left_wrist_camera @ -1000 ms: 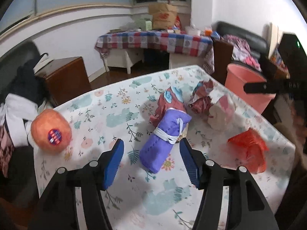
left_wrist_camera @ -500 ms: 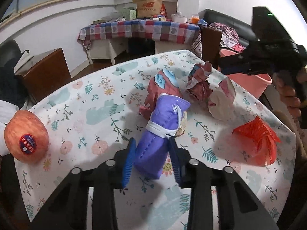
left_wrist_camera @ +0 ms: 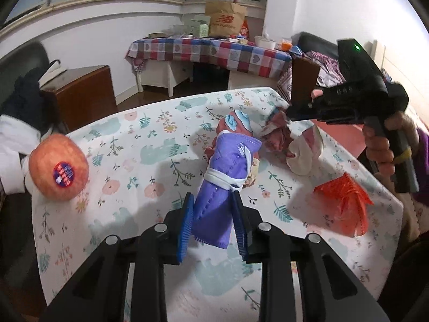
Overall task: Collect trash
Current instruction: 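Grasp the purple cloth bundle with the left tool while the right grasps crumpled red paper, then carry both items over the pink bin and open both tools to drop them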
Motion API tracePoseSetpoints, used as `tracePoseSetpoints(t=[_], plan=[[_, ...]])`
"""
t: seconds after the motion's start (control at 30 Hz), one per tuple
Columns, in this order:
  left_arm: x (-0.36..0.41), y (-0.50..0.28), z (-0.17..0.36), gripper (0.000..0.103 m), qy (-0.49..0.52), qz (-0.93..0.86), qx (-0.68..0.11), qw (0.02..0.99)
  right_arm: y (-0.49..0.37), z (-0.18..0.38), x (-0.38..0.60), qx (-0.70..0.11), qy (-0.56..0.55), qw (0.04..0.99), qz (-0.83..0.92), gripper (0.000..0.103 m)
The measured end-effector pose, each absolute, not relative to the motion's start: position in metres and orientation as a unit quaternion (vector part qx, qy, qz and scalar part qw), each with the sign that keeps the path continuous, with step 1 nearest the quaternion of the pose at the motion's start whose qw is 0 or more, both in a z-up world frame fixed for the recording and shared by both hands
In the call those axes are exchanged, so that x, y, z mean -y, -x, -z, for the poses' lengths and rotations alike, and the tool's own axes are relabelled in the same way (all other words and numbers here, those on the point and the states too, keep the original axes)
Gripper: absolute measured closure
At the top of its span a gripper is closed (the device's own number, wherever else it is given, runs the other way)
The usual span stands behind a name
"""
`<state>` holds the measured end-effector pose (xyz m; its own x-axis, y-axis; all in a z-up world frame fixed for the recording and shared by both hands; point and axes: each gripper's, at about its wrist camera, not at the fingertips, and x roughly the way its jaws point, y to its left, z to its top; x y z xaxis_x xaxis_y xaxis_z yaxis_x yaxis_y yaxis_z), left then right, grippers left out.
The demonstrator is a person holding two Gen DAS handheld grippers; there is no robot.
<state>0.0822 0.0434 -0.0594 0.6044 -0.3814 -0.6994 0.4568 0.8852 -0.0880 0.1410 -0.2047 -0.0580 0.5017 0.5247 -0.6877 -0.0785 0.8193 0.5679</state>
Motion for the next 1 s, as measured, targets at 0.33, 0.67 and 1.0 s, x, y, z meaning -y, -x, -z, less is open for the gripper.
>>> tracePoseSetpoints(t=[0.33,0.67,1.0], plan=[[-0.038,-0.054,0.041,0.076,-0.004,0.213,-0.364,0.907,-0.087,0.018,0.22,-0.394,-0.219,0.874,-0.181,0.1],[-0.006,-0.03,0.003,0.076,0.03,0.209,-0.315,0.925,-0.036,-0.025,0.229,-0.318,-0.173,0.917,-0.167,0.1],[0.036,-0.027,-0.024,0.076,0.036,0.206,-0.297,0.932,-0.001,-0.036,0.245,-0.281,-0.132,0.941,-0.135,0.1]])
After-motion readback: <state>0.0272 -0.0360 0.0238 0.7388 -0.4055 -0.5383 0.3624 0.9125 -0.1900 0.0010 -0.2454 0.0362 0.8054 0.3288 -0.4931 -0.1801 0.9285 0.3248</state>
